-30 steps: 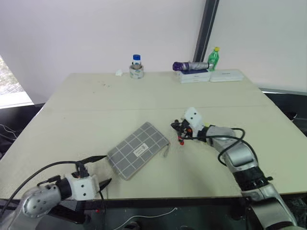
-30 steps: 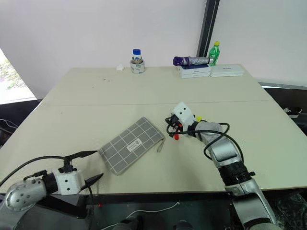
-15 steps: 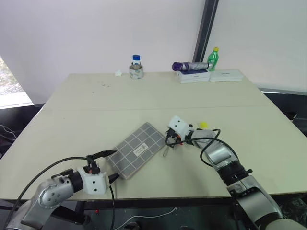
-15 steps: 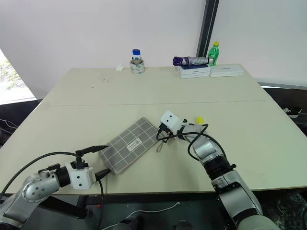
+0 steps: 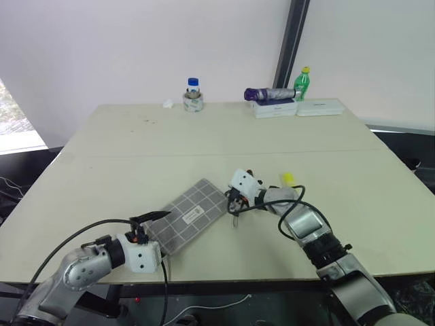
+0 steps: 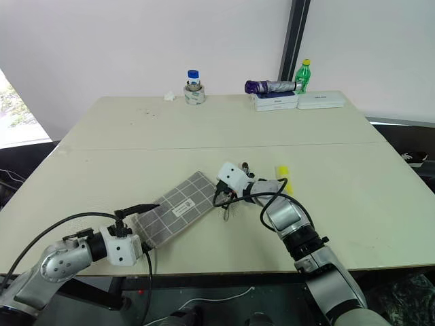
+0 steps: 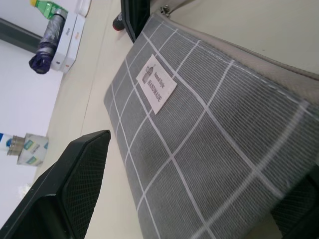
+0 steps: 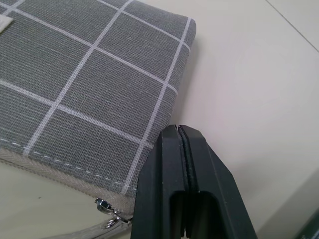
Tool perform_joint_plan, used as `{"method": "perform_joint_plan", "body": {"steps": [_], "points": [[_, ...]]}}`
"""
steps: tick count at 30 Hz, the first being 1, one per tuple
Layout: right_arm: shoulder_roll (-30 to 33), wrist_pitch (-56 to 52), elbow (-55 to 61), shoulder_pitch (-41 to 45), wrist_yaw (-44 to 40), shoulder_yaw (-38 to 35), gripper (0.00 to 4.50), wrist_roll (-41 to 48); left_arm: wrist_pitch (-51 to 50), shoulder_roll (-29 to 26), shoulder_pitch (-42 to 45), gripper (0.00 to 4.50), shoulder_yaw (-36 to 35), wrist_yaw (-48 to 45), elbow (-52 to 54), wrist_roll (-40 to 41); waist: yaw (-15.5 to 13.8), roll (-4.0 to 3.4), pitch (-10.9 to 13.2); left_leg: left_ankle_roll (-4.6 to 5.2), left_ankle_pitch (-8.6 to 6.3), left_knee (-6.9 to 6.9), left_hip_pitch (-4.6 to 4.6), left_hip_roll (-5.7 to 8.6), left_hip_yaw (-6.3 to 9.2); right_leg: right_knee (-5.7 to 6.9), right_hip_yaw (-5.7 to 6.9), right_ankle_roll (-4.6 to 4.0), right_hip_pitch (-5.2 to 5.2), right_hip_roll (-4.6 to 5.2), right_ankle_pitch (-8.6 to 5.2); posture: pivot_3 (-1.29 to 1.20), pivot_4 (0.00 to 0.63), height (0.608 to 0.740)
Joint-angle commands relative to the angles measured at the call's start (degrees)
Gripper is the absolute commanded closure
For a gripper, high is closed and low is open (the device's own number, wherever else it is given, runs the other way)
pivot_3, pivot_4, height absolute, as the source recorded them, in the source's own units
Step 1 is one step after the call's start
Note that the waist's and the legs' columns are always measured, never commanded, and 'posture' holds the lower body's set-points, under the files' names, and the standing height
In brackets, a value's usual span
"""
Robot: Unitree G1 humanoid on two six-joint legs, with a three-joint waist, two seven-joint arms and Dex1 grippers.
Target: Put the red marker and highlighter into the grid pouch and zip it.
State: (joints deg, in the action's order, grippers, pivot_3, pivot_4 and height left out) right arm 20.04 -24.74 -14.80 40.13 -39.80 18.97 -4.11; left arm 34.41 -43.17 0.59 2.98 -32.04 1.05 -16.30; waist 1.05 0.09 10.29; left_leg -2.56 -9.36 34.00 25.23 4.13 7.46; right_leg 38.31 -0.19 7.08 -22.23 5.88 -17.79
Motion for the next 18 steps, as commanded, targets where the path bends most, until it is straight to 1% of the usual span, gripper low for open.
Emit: {"method": "perform_joint_plan", "body": {"steps": [1, 6, 7, 9, 12, 14, 15, 16, 18], "points": [[-0.5, -0.1, 2.6, 0.2, -0.2, -0.2, 4.47, -0.3, -0.1, 0.5, 0.0, 0.00, 1.4, 0.5, -0.7, -1.0, 0.0, 0.00, 0.0, 0.00, 0.00, 0.00, 0.00, 0.00, 0.00, 0.01, 0.00, 0.00, 0.00, 0.00, 0.00, 0.00, 0.150, 0.736], [-0.8, -0.7, 2.2, 0.4, 0.2, -0.3, 4.47, -0.5, 0.4, 0.8, -0.6, 0.00, 1.5, 0.7, -0.2, 0.7, 0.0, 0.00, 0.0, -0.01, 0.01, 0.01, 0.00, 0.00, 0.01, 0.03, 0.00, 0.00, 0.00, 0.00, 0.00, 0.00, 0.150, 0.736], [-0.8, -0.8, 2.1, 0.5, 0.2, -0.3, 4.50, -0.5, 0.5, 0.7, -0.9, 0.25, 1.5, 0.6, 0.1, 1.0, 0.0, 0.00, 0.0, -0.01, 0.01, 0.01, 0.00, 0.00, 0.01, 0.03, 0.00, 0.00, -0.01, 0.00, 0.00, 0.00, 0.150, 0.736], [-0.9, -0.8, 1.9, 0.5, 0.4, -0.4, 4.50, -0.6, 0.2, 0.6, -1.6, 0.83, 1.4, 0.0, 0.7, 2.4, 0.1, 0.00, 0.0, -0.01, 0.01, 0.00, 0.00, 0.00, 0.00, 0.03, -0.01, 0.00, -0.01, 0.00, 0.00, 0.00, 0.150, 0.736], [-1.0, -0.9, 1.8, 0.5, 0.7, -0.5, 4.50, -0.7, -0.6, 1.0, -2.2, 2.32, 0.6, -0.2, 1.7, 4.4, 0.2, 0.00, 0.0, -0.01, 0.01, -0.01, 0.00, -0.01, 0.00, 0.04, -0.01, 0.00, -0.03, -0.01, 0.00, 0.00, 0.150, 0.736], [-1.2, -0.9, 1.6, 0.7, 1.0, -0.6, 4.50, -0.7, -0.9, 1.3, -2.5, 3.42, 0.0, -0.3, 2.1, 5.3, 0.1, 0.00, 0.0, -0.01, 0.01, -0.01, 0.00, -0.02, 0.02, 0.05, -0.01, 0.00, -0.04, -0.02, 0.00, 0.00, 0.150, 0.736], [-1.3, -0.9, 1.4, 0.8, 1.3, -0.8, 4.50, -0.6, -1.1, 1.4, -2.7, 3.87, -0.3, -0.1, 2.2, 5.8, 0.1, 0.00, 0.0, -0.01, 0.01, 0.00, 0.00, -0.02, 0.02, 0.05, -0.01, -0.01, -0.04, -0.02, 0.00, 0.00, 0.150, 0.736], [-1.4, -0.9, 1.3, 0.9, 1.4, -0.9, 4.50, -0.6, -1.2, 1.4, -2.8, 4.43, -0.6, 0.0, 2.3, 6.1, 0.1, 0.00, 0.0, -0.01, 0.01, 0.00, 0.00, -0.02, 0.02, 0.06, -0.01, -0.01, -0.03, -0.02, 0.00, 0.00, 0.150, 0.736], [-1.5, -0.7, 1.0, 1.4, 2.1, -1.5, 4.50, -0.5, -2.6, 1.9, -3.1, 4.48, -1.3, 0.1, 2.7, 7.8, 0.1, 0.00, 0.0, -0.01, 0.01, 0.00, 0.00, -0.02, 0.02, 0.05, -0.01, -0.01, -0.03, -0.02, 0.00, 0.00, 0.150, 0.736]]}}
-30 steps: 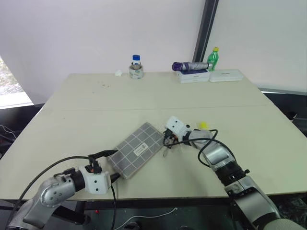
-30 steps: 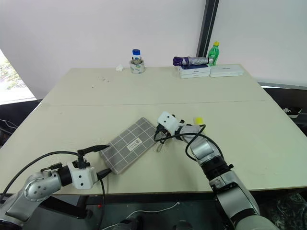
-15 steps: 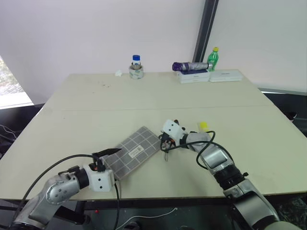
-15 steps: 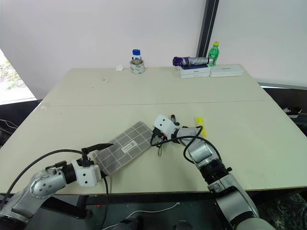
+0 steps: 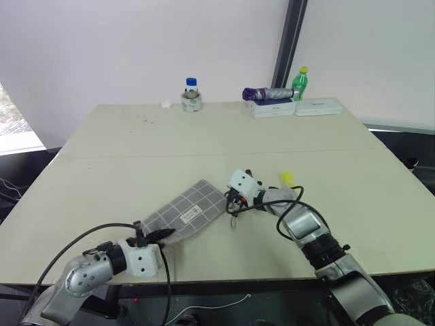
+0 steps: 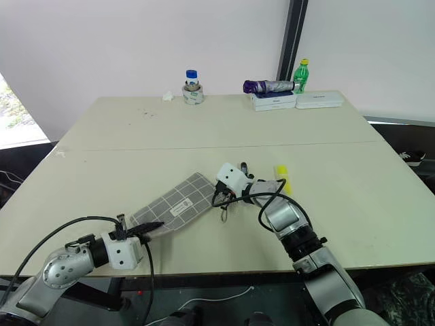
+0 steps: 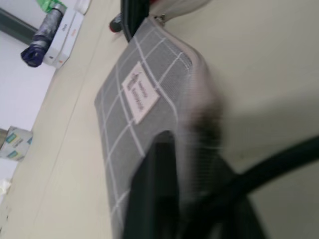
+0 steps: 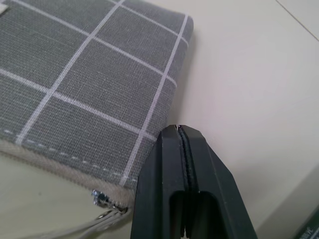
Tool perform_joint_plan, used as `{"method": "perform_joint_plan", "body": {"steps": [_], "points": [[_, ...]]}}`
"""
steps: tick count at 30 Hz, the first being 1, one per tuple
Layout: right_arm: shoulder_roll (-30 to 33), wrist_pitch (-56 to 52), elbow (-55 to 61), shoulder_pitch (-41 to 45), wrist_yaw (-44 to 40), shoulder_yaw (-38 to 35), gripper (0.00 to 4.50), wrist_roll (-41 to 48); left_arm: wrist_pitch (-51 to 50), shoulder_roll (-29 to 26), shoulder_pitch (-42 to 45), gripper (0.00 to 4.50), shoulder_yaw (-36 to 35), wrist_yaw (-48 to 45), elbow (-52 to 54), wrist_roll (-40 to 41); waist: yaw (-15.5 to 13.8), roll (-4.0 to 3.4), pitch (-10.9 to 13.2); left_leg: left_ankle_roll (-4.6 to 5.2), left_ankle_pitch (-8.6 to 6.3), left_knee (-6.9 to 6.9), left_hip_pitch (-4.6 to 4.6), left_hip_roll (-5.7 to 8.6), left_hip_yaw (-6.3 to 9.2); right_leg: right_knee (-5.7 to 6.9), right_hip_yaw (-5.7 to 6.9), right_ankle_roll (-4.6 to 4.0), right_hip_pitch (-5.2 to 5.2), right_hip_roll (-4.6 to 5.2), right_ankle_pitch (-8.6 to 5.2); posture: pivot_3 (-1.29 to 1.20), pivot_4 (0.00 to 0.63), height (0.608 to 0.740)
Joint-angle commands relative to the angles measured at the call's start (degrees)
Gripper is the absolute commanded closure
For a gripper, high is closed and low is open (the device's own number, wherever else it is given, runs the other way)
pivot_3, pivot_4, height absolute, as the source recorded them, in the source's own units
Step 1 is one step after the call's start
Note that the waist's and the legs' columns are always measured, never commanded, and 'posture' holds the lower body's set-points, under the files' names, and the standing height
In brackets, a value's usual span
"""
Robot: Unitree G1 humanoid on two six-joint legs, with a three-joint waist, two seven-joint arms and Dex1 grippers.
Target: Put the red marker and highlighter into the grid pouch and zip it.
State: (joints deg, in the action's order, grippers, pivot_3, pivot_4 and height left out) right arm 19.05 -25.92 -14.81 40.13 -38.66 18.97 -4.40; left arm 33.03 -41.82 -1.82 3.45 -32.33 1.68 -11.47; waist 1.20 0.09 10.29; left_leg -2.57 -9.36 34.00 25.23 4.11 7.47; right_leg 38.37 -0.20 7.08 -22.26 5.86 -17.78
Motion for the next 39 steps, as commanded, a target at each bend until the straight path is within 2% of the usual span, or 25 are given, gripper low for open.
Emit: {"method": "perform_joint_plan", "body": {"steps": [1, 3, 7, 8, 11, 14, 17, 32, 35, 39], "points": [[-0.6, 0.7, 0.9, 1.7, 1.6, -2.0, 4.50, -0.1, -2.4, 1.0, -0.9, 4.48, -2.1, 0.5, 2.4, 4.1, 0.0, 0.00, 0.0, 0.00, 0.00, 0.00, 0.00, 0.00, 0.00, 0.00, 0.00, 0.00, 0.00, 0.00, 0.00, 0.00, 0.150, 0.736], [-0.6, 1.1, 0.7, 2.2, 2.7, -2.8, 4.50, 0.0, -4.4, 1.5, -1.1, 4.48, -2.7, 0.5, 3.2, 5.6, 0.0, 0.00, 0.0, 0.00, 0.00, 0.00, 0.00, 0.00, 0.00, 0.00, 0.00, 0.00, 0.00, 0.00, 0.00, 0.00, 0.150, 0.736], [0.7, 1.4, 2.0, 4.4, 4.0, -8.6, 4.50, 2.9, -15.1, 5.5, 0.7, 4.48, -4.7, 1.8, 7.3, 11.4, -0.1, -0.01, 0.0, -0.02, 0.01, 0.01, 0.00, 0.00, 0.01, 0.03, 0.00, 0.00, 0.00, 0.00, 0.00, 0.00, 0.150, 0.736], [1.8, 0.7, 3.3, 4.7, 3.2, -10.3, 4.24, 4.1, -18.2, 6.9, 1.7, 4.49, -5.0, 2.4, 8.9, 12.8, -0.2, -0.01, 0.0, -0.02, 0.01, 0.03, 0.00, 0.00, 0.02, 0.04, 0.00, 0.00, 0.01, 0.00, 0.00, 0.00, 0.150, 0.736], [4.0, -2.6, 7.8, 4.6, 0.8, -13.6, 3.20, 7.6, -24.5, 10.3, 3.6, 4.50, -5.7, 3.7, 12.5, 15.7, -0.4, 0.01, 0.0, -0.02, 0.01, 0.12, 0.05, -0.01, 0.08, 0.04, 0.02, 0.00, 0.04, 0.01, 0.00, 0.00, 0.150, 0.736], [5.1, -5.7, 11.3, 3.9, 0.1, -15.4, 1.47, 9.7, -28.0, 12.3, 4.5, 4.50, -5.9, 3.9, 14.9, 17.6, 0.0, 0.02, 0.0, -0.02, 0.01, 0.10, 0.05, 0.01, 0.06, 0.04, 0.02, 0.00, 0.03, 0.00, 0.00, 0.00, 0.150, 0.736], [5.6, -7.6, 13.6, 2.9, -0.6, -16.2, 0.09, 11.2, -29.8, 13.5, 5.1, 4.50, -5.5, 3.4, 16.7, 18.9, 0.5, 0.02, 0.0, -0.02, 0.01, 0.05, 0.03, -0.01, 0.03, 0.07, 0.01, -0.01, -0.01, -0.05, 0.00, 0.00, 0.150, 0.736], [2.2, -6.1, 9.5, 4.3, 0.3, -15.7, 0.09, 13.9, -31.8, 13.9, 4.9, 4.50, -5.2, -1.2, 19.4, 22.7, 1.0, 0.02, 0.0, -0.02, 0.02, 0.07, 0.04, -0.01, 0.03, 0.06, 0.00, -0.01, 0.01, -0.04, 0.00, 0.00, 0.150, 0.736], [1.2, -6.3, 8.4, 4.8, 0.0, -16.3, 0.99, 15.0, -32.0, 13.9, 4.6, 4.50, -5.3, -1.4, 19.8, 22.8, 1.1, 0.01, 0.0, -0.02, 0.02, 0.07, 0.04, -0.01, 0.03, 0.07, -0.01, -0.01, 0.00, -0.04, 0.00, 0.00, 0.150, 0.736], [1.2, -6.9, 8.8, 4.8, -0.2, -16.0, 3.02, 15.8, -32.1, 13.9, 4.4, 4.50, -5.6, -1.2, 19.9, 22.6, 1.0, 0.02, 0.0, -0.02, 0.02, 0.07, 0.04, -0.02, 0.04, 0.06, -0.01, -0.01, 0.01, -0.04, 0.00, 0.00, 0.150, 0.736]]}}
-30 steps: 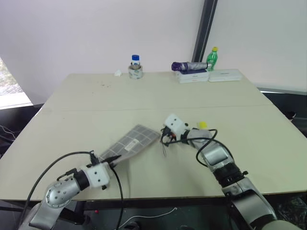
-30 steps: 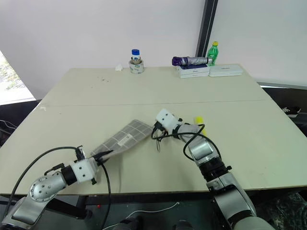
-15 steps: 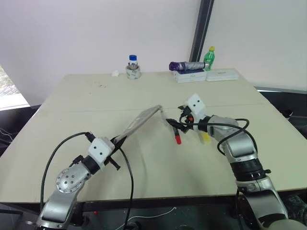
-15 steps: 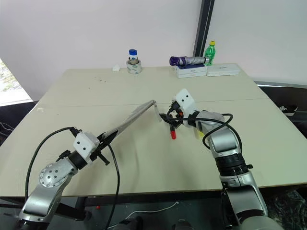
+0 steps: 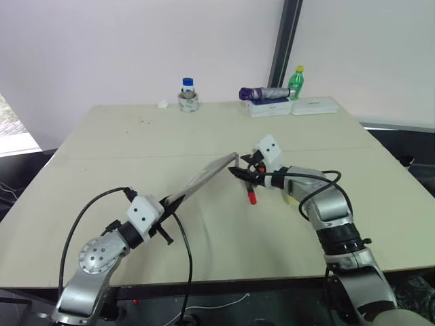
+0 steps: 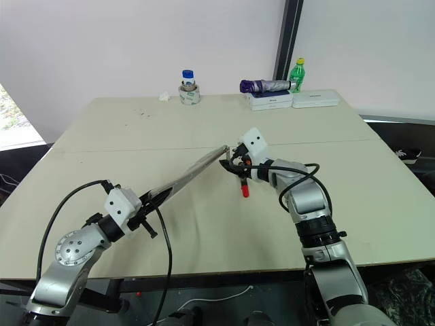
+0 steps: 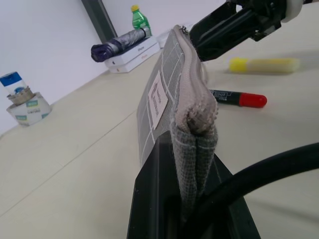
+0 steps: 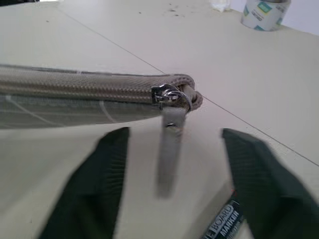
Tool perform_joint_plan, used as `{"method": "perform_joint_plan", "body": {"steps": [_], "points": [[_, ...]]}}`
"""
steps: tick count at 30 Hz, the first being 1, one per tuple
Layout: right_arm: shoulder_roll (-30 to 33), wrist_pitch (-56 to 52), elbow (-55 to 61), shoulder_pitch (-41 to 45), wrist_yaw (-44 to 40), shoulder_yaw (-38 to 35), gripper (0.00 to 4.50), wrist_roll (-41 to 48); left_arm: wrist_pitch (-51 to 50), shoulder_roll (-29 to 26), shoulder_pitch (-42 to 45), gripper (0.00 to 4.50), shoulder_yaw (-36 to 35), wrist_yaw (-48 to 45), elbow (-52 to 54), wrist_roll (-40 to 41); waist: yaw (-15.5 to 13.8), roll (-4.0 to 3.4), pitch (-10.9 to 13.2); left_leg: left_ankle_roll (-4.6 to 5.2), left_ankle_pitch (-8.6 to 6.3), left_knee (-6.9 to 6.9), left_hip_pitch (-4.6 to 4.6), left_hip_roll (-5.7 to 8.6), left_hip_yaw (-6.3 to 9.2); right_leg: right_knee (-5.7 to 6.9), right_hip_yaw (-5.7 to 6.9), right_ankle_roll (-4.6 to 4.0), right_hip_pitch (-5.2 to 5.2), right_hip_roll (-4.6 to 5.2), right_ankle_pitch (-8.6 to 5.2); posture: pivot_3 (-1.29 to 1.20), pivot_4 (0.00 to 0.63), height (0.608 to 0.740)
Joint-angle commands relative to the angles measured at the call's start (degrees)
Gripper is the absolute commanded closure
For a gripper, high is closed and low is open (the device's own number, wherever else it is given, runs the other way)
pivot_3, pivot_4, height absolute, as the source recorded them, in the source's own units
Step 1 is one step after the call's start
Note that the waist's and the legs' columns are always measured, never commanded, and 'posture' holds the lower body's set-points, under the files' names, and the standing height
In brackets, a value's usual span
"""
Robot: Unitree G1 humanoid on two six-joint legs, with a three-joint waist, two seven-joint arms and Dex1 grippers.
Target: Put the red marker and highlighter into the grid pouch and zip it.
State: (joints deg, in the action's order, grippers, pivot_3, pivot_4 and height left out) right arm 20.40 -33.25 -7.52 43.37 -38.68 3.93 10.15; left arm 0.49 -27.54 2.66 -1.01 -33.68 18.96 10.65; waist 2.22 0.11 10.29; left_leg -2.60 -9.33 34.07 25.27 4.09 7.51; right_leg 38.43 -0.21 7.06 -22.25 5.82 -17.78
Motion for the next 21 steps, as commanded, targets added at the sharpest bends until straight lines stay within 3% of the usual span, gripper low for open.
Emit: {"method": "perform_joint_plan", "body": {"steps": [1, 2, 3, 21], "points": [[-0.2, 0.3, 1.8, 1.5, -0.2, -0.8, 3.63, 1.4, 0.4, -0.4, -0.2, 4.50, -1.2, 0.2, 2.7, 0.4, 0.0, 0.00, 0.0, 0.00, 0.00, 0.00, 0.00, 0.00, 0.00, 0.00, 0.00, 0.00, 0.00, 0.00, 0.00, 0.00, 0.150, 0.736], [-0.2, 0.0, 2.4, 1.3, -0.3, -0.5, 4.19, 1.5, 0.6, -0.4, -0.1, 4.50, -1.3, 0.5, 2.4, -0.1, 0.0, 0.00, 0.0, 0.00, 0.00, 0.00, 0.00, 0.00, 0.00, 0.00, 0.00, 0.00, 0.00, 0.00, 0.00, 0.00, 0.150, 0.736], [-0.1, -0.4, 3.3, 0.9, -0.5, 0.0, 4.46, 1.5, 0.8, -0.4, 0.0, 4.50, -1.3, 0.7, 2.2, -0.6, 0.0, 0.00, 0.0, 0.00, 0.00, 0.00, 0.00, 0.00, 0.00, 0.00, 0.00, 0.00, -0.01, 0.00, 0.00, 0.00, 0.150, 0.736], [0.5, -6.6, 25.7, -4.8, -5.8, 16.9, 4.46, 0.7, 0.3, 7.0, 3.6, 4.50, 6.1, 9.6, -2.8, -12.7, -0.1, 0.00, 0.0, 0.00, 0.00, 0.01, 0.00, 0.01, 0.04, 0.00, 0.02, 0.00, -0.01, 0.00, 0.00, 0.00, 0.150, 0.736]]}}
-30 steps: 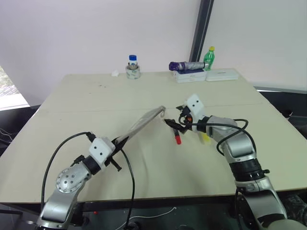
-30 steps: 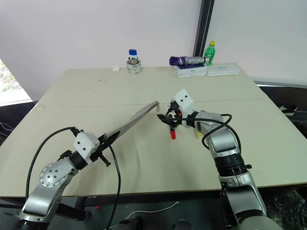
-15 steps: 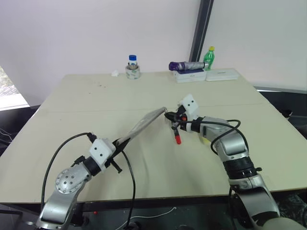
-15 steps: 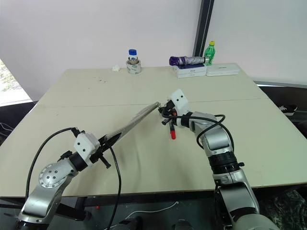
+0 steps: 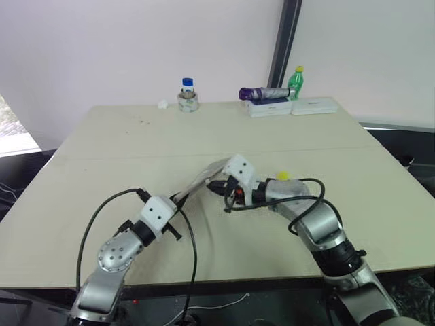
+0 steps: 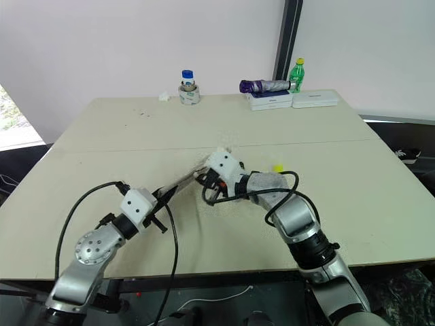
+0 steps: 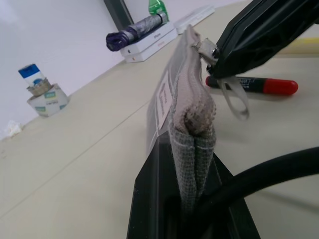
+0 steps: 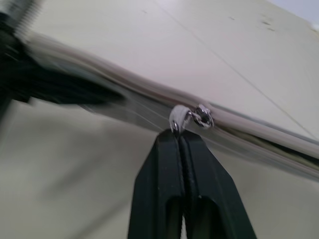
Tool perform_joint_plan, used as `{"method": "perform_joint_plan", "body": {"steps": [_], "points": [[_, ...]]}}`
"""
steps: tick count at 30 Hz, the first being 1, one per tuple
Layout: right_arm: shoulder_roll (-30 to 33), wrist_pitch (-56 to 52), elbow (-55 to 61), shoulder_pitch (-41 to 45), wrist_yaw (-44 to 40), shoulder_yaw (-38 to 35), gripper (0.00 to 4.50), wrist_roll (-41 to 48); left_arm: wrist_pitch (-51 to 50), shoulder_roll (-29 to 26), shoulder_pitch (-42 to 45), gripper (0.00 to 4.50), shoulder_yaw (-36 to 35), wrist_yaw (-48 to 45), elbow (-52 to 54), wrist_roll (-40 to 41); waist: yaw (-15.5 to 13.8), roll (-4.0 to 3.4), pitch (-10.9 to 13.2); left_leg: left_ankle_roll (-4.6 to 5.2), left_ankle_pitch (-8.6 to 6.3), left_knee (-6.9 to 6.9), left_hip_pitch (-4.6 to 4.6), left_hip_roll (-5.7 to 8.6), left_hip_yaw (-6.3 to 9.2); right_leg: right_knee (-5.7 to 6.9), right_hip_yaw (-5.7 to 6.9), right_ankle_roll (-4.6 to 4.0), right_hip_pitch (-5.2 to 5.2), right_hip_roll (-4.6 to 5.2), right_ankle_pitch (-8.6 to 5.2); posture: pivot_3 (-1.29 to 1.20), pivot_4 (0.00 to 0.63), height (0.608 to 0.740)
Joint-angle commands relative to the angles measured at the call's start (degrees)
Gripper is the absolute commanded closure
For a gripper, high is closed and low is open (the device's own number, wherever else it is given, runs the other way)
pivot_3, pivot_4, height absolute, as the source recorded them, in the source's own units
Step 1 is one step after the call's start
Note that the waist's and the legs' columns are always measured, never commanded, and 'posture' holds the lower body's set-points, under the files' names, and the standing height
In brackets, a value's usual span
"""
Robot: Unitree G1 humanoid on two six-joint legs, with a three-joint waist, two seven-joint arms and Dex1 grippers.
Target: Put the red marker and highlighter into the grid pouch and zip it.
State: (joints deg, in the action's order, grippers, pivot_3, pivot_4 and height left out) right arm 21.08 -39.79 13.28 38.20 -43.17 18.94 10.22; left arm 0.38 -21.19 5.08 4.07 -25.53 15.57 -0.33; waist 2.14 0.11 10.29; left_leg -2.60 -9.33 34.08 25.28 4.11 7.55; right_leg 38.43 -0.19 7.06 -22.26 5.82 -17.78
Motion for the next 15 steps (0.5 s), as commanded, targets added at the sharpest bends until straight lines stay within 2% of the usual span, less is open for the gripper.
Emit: {"method": "perform_joint_plan", "body": {"steps": [1, 11, 14, 15], "points": [[-0.3, -0.4, 5.7, 0.5, -1.3, 2.4, 4.46, 0.9, 0.4, 0.9, 1.3, 4.50, 1.2, 1.8, 0.4, -2.1, 0.0, 0.00, 0.0, 0.00, 0.00, 0.00, 0.00, 0.00, 0.00, 0.00, 0.00, 0.00, 0.01, 0.00, 0.00, 0.00, 0.150, 0.736], [-0.8, -2.6, 9.1, 0.9, -2.7, 4.3, 4.46, 2.1, -0.3, 2.8, 3.2, 4.50, 1.5, 4.2, -1.7, -3.7, -0.2, 0.01, 0.0, 0.00, 0.00, 0.03, 0.00, 0.01, 0.03, 0.00, 0.01, 0.00, 0.02, 0.00, 0.00, 0.00, 0.150, 0.736], [0.2, -4.5, 9.2, 0.9, -3.5, 1.8, 3.57, 3.9, -0.4, 3.1, 3.9, 4.50, 0.8, 4.8, -2.1, -3.4, -0.2, 0.01, 0.0, 0.00, 0.00, 0.03, 0.00, 0.02, 0.03, 0.00, 0.02, 0.00, 0.02, 0.00, 0.00, 0.00, 0.150, 0.736], [1.0, -4.5, 9.1, 0.9, -3.4, 0.5, 3.03, 4.2, -0.2, 3.0, 4.0, 4.50, 0.5, 4.6, -2.1, -3.1, -0.2, 0.01, 0.0, 0.00, 0.00, 0.03, 0.00, 0.02, 0.03, 0.00, 0.02, 0.00, 0.02, 0.00, 0.00, 0.00, 0.150, 0.736]]}}
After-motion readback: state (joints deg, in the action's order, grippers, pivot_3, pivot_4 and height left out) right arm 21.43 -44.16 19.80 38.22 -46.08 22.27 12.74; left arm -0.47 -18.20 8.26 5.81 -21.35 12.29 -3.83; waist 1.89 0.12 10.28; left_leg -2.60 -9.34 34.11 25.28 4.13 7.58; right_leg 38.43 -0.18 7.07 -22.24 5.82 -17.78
